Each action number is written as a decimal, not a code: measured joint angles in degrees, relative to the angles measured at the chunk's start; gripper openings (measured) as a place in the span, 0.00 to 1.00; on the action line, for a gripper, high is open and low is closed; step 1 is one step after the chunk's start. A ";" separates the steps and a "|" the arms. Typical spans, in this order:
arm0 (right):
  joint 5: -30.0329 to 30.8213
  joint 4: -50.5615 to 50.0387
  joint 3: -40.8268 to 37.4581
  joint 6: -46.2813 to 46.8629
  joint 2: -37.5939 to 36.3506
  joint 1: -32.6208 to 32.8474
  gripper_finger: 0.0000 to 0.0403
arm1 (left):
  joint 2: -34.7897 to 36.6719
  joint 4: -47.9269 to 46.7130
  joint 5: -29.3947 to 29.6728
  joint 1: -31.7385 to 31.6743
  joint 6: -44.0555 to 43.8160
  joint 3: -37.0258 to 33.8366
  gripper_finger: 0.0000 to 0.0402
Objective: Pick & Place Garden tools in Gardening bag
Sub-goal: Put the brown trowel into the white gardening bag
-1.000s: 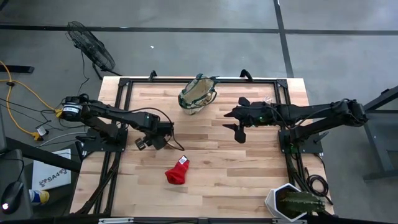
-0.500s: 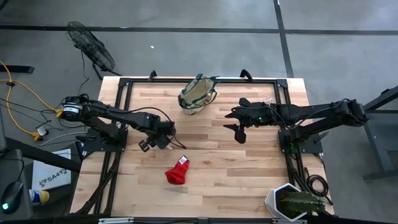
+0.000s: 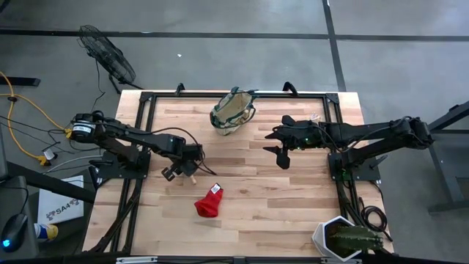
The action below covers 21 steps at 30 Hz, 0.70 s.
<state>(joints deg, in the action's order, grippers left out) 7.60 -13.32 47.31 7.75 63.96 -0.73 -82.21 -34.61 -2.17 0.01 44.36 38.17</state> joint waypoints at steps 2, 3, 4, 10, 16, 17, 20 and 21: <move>0.00 0.00 0.00 0.00 0.00 0.00 0.48 | 0.00 -0.06 -0.02 0.00 -1.08 -0.04 0.28; 0.00 0.00 0.00 0.02 0.00 0.00 0.48 | 0.00 -0.15 -0.04 0.00 -1.43 -0.04 0.25; 0.00 0.00 0.00 0.02 0.00 0.00 0.48 | -0.01 -0.24 -0.15 0.00 -1.62 -0.04 0.21; 0.00 0.00 0.00 1.30 0.00 -0.02 0.48 | -0.07 0.02 -2.32 -0.04 -3.59 -0.04 0.15; 0.00 0.00 0.00 3.17 0.00 0.00 0.48 | -0.02 2.03 -7.30 0.06 -8.58 2.16 0.15; 0.00 0.00 0.00 3.20 0.00 0.00 0.48 | 0.35 3.06 -8.58 0.11 -8.70 2.98 0.15; -0.02 0.26 0.00 3.21 0.02 0.00 0.48 | 1.56 3.62 -12.53 0.00 -9.03 5.43 0.15; -0.02 0.33 0.00 3.21 0.02 0.00 0.48 | 1.64 4.55 -12.91 -0.02 -9.09 6.50 0.15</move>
<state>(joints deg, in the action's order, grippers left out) 7.57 -12.99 47.31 10.96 63.99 -0.73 -80.58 -30.07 -15.09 -0.01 35.28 44.67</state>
